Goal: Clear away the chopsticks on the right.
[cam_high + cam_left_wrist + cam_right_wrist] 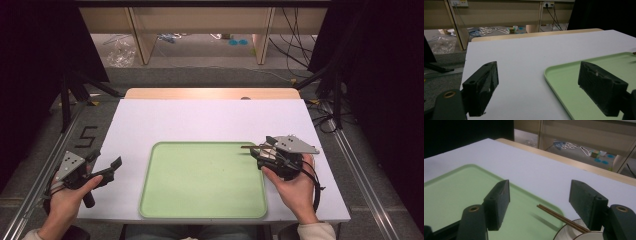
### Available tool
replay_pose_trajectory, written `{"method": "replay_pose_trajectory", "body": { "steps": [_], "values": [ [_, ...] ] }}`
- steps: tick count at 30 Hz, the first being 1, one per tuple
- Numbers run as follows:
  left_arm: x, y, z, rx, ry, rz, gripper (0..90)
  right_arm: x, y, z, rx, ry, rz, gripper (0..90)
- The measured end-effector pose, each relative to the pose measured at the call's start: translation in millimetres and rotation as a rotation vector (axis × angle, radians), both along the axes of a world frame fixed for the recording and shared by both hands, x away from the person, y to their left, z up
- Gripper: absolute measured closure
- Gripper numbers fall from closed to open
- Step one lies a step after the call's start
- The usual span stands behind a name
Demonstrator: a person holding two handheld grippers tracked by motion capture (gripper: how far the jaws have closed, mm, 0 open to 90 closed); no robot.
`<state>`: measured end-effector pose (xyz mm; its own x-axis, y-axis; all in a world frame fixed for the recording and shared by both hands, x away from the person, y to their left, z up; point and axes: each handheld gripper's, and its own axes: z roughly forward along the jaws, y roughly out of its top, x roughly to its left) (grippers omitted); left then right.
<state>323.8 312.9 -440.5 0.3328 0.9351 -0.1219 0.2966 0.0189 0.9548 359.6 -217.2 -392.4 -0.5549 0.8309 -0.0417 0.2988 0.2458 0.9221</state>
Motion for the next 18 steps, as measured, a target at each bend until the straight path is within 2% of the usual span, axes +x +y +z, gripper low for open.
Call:
{"method": "replay_pose_trajectory", "body": {
  "steps": [1,4,7,10,11,13,14,15,16,17,18],
  "values": [
    [0.0,0.2,0.0,-0.001,-0.002,0.000,16.9,1.2,-0.1,0.8,-0.018,0.015,-0.002,37.5],
    [-0.2,0.6,0.0,-0.003,-0.002,0.005,17.1,5.0,1.2,0.9,-0.032,0.016,-0.003,39.5],
    [-0.4,1.0,-0.4,-0.002,0.002,0.007,17.2,13.2,4.7,3.8,-0.071,0.030,-0.013,48.2],
    [-0.5,1.0,-0.4,-0.003,0.002,0.008,17.4,22.4,7.1,9.4,-0.115,0.068,-0.022,65.9],
    [-0.5,1.0,-0.4,-0.003,0.002,0.008,17.5,26.5,8.3,11.9,-0.130,0.117,-0.026,69.4],
    [-0.3,1.2,-0.7,-0.002,0.005,0.009,17.6,35.1,10.5,15.9,-0.165,0.177,-0.062,76.2],
    [-0.1,1.6,-0.7,-0.001,0.006,0.009,17.7,38.0,12.1,17.8,-0.178,0.239,-0.084,76.9],
    [-0.1,1.6,-0.9,-0.002,0.007,0.011,17.7,42.0,14.5,18.8,-0.167,0.294,-0.110,77.2],
    [0.0,1.6,-1.0,-0.002,0.008,0.010,17.8,47.3,14.8,19.1,-0.178,0.327,-0.112,80.3],
    [0.0,1.6,-1.0,-0.002,0.008,0.010,17.8,47.3,14.8,19.1,-0.178,0.327,-0.112,80.3],
    [0.0,1.8,-1.2,-0.002,0.010,0.011,17.9,56.2,16.3,18.7,-0.184,0.374,-0.140,85.6]
  ]
}}
